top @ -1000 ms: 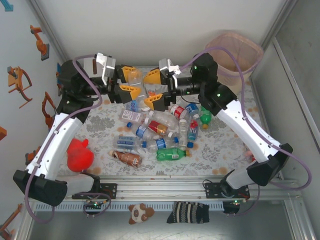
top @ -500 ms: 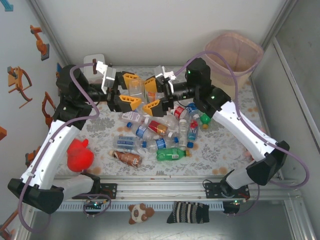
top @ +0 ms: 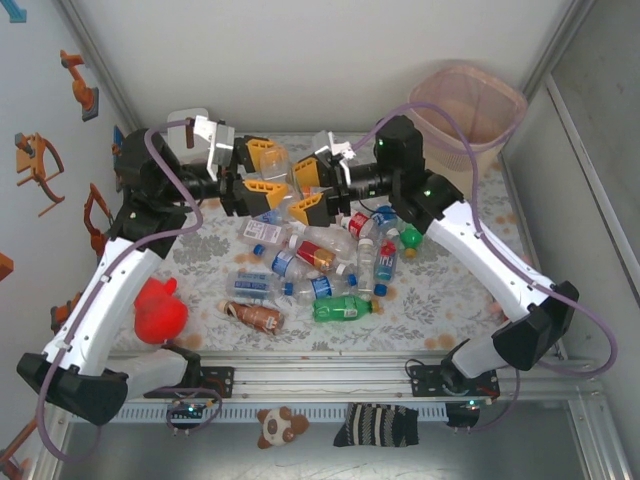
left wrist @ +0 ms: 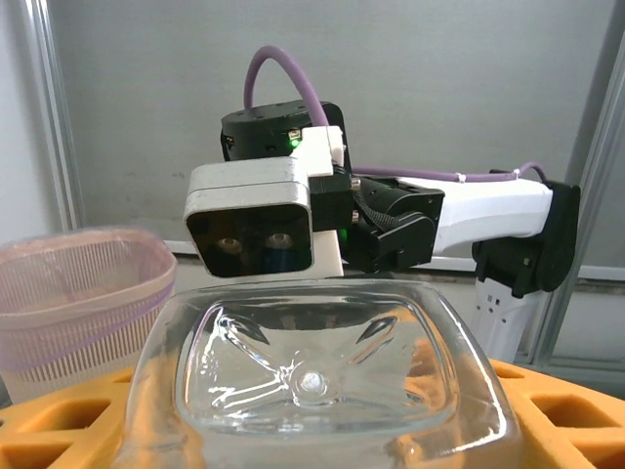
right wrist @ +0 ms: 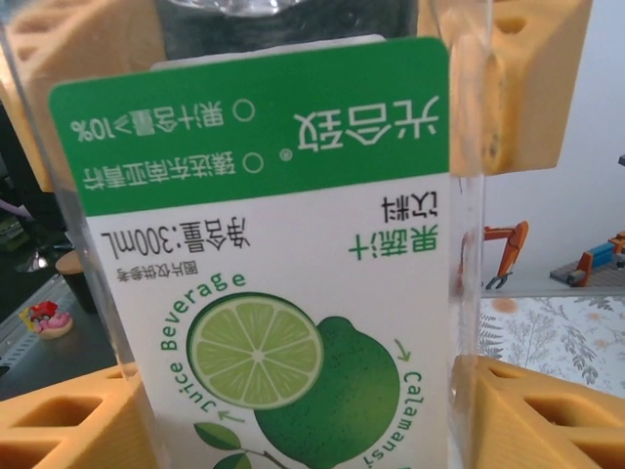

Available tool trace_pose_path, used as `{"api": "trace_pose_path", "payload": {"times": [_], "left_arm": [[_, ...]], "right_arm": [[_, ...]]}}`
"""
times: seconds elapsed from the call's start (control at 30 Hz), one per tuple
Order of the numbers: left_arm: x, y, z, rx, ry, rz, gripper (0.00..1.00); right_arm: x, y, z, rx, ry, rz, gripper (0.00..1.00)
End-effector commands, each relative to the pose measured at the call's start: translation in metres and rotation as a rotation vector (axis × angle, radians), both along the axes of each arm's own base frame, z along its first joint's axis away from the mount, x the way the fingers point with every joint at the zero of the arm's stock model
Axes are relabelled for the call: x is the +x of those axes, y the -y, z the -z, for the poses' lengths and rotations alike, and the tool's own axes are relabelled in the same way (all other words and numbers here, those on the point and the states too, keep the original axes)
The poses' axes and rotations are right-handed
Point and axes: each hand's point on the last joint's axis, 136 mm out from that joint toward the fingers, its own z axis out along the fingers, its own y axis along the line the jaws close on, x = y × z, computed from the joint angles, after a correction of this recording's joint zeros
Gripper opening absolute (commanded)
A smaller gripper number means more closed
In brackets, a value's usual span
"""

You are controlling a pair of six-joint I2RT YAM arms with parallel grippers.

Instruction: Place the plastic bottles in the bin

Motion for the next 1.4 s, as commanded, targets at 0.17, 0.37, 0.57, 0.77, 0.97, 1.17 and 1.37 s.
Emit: {"api": "trace_pose_path", "payload": {"times": [0.17,0.37,0.57,0.77,0.97,1.17,1.37], "left_arm": [[0.007,-0.005,-0.003,-0.016,0.008,-0.086,0.79],[0.027,-0.019,0.004,0.002,0.010,-0.291,0.88],[0.047,-0.025,0.027,0.022,-0.079,-0.405,0.88],[0.064,-0.028,0.058,0.010,-0.188,-0.477,0.86],[0.070,-0.029,0.080,0.040,-0.244,-0.506,0.85],[0.071,-0.031,0.086,0.050,-0.251,-0.518,0.85],[0.070,-0.034,0.090,0.053,-0.259,-0.539,0.84]], "right_arm": [[0.015,0.016,-0.007,0.013,0.005,0.064,0.62],[0.060,0.040,-0.010,0.000,-0.063,0.263,0.59],[0.132,0.092,-0.020,0.000,-0.178,0.595,0.58],[0.204,0.174,-0.032,-0.035,-0.228,0.988,0.57],[0.269,0.275,-0.024,-0.052,-0.396,1.377,0.50],[0.307,0.343,0.001,-0.094,-0.481,1.599,0.46],[0.328,0.373,0.035,-0.277,-0.408,1.715,0.46]]}}
